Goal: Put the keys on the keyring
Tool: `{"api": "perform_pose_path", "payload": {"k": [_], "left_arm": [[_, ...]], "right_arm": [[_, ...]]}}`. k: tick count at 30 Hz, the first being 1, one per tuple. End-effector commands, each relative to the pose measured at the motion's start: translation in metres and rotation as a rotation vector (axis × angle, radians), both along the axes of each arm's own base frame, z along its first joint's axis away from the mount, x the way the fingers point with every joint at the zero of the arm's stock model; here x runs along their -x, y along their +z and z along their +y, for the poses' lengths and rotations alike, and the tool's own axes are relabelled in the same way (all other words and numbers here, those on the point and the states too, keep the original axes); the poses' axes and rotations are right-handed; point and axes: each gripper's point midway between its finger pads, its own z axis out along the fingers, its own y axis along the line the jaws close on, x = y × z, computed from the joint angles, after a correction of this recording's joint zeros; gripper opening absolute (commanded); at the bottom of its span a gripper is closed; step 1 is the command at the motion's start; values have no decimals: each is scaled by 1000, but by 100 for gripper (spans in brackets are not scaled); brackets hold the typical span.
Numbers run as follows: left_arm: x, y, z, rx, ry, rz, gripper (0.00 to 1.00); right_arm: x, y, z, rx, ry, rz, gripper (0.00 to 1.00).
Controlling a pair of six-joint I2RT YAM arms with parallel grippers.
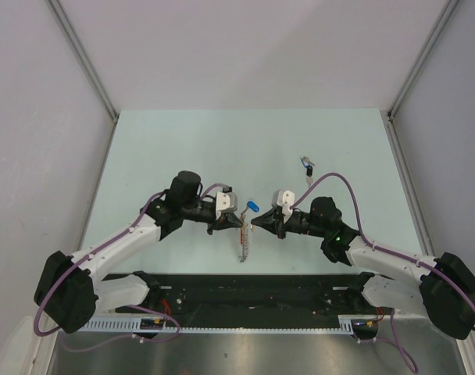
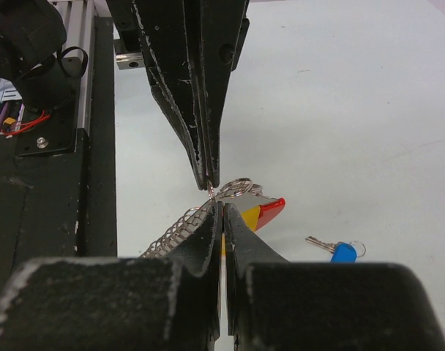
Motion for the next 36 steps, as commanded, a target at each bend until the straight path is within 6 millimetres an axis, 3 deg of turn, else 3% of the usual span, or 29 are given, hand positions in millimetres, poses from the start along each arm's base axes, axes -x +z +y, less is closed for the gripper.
{"api": "perform_pose_path", "payload": {"k": [1,23,36], "left_arm": [[4,25,-7,78,-41,-55,1],[6,20,-9,67,-58,-28,0],[5,7,-10,42,-68,8,0]], "right_arm": [[4,15,5,-28,42,-58,0],[1,9,8,-13,45,-71,0],[-3,1,8,1,34,-61,0]]}}
